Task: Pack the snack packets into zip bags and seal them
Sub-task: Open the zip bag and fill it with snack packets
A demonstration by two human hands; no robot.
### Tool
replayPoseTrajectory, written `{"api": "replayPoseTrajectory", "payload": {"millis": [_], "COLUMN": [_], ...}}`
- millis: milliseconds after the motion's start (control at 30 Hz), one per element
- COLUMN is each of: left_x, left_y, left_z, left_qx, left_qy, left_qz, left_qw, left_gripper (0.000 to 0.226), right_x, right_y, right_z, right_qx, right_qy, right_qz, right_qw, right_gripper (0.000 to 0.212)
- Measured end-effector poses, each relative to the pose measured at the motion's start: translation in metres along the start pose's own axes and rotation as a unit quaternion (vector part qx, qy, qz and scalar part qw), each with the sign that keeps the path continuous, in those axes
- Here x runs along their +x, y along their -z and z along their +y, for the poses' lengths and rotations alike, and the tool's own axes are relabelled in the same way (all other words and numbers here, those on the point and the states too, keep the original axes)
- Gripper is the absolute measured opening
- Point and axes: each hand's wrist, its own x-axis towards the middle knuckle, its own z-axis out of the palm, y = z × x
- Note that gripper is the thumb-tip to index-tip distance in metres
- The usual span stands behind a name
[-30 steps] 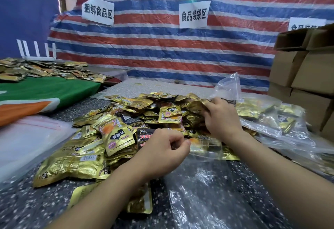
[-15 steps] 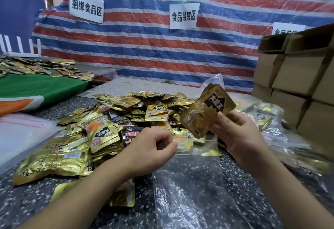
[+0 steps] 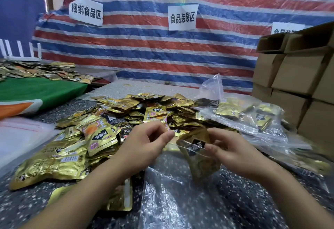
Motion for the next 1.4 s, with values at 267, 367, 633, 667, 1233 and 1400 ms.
{"api": "replayPoseTrajectory", "payload": {"millis": [267, 367, 633, 667, 1233, 1400], "left_x": [-0.002, -0.003, -0.003, -0.003, -0.002, -0.002], "left_y": [-0.005, -0.007, -0.007, -0.007, 0.006, 0.003], "left_z": [-0.006, -0.007, -0.006, -0.004, 0.033, 0.023], "left_qx": [0.016, 0.018, 0.015, 0.011, -0.12, -0.049], "left_qy": [-0.023, -0.016, -0.014, -0.011, -0.048, -0.03], "left_qz": [-0.001, -0.012, 0.02, 0.026, 0.127, 0.076], "left_qw": [1.0, 1.0, 1.0, 1.0, 0.983, 0.995], "left_gripper": [0.035, 0.036, 0.032, 0.031, 0.024, 0.02], "right_x": [-0.002, -0.001, -0.005, -0.006, -0.007, -0.003], "right_y": [-0.005, -0.012, -0.013, -0.013, -0.005, -0.006], "right_z": [-0.014, -0.015, -0.02, -0.02, -0.049, -0.034], "right_qx": [-0.069, -0.08, -0.085, -0.106, -0.011, -0.026], "right_qy": [0.038, 0.05, 0.058, 0.066, 0.221, 0.182], "right_qz": [-0.108, -0.078, -0.054, -0.054, 0.212, 0.178], "right_qw": [0.991, 0.992, 0.993, 0.991, 0.952, 0.967], "right_gripper": [0.022, 0.028, 0.074, 0.067, 0.011, 0.011]}}
